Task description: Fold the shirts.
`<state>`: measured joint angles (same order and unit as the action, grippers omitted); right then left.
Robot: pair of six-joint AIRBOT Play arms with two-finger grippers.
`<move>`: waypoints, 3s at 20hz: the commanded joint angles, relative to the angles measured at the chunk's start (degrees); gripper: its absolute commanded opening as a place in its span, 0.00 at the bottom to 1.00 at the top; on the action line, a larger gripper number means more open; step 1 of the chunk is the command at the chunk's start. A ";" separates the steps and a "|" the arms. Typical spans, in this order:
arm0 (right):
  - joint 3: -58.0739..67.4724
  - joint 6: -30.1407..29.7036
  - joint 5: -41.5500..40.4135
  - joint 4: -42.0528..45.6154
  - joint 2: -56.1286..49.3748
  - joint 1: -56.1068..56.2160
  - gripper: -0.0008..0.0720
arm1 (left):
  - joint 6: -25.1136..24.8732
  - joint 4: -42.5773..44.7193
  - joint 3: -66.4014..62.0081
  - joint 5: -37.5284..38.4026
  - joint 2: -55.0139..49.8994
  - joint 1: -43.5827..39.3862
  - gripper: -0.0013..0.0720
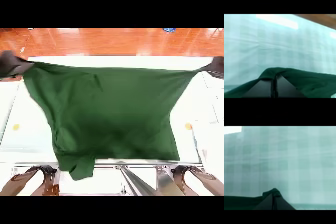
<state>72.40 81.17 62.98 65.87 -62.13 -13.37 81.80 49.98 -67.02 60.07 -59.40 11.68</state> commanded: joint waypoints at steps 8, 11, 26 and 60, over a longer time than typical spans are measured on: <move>21.09 1.16 -8.39 -13.16 -40.26 -0.02 0.04 | 8.52 -1.81 -33.57 -3.69 -49.42 -4.48 0.04; 22.23 0.90 -4.96 -12.28 -42.10 0.00 0.04 | 9.11 -1.79 -35.15 -1.88 -50.97 -4.42 0.04; 7.04 -1.68 14.14 -2.40 -36.57 -0.74 0.04 | -1.25 12.48 -23.69 31.69 -45.72 -1.99 0.04; -39.45 -12.07 0.81 -23.12 3.98 -14.43 0.57 | -4.28 10.36 42.23 16.61 -2.38 23.80 0.71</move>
<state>38.65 71.72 65.17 47.27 -61.34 -27.44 79.00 62.22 -31.35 78.32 -64.60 32.88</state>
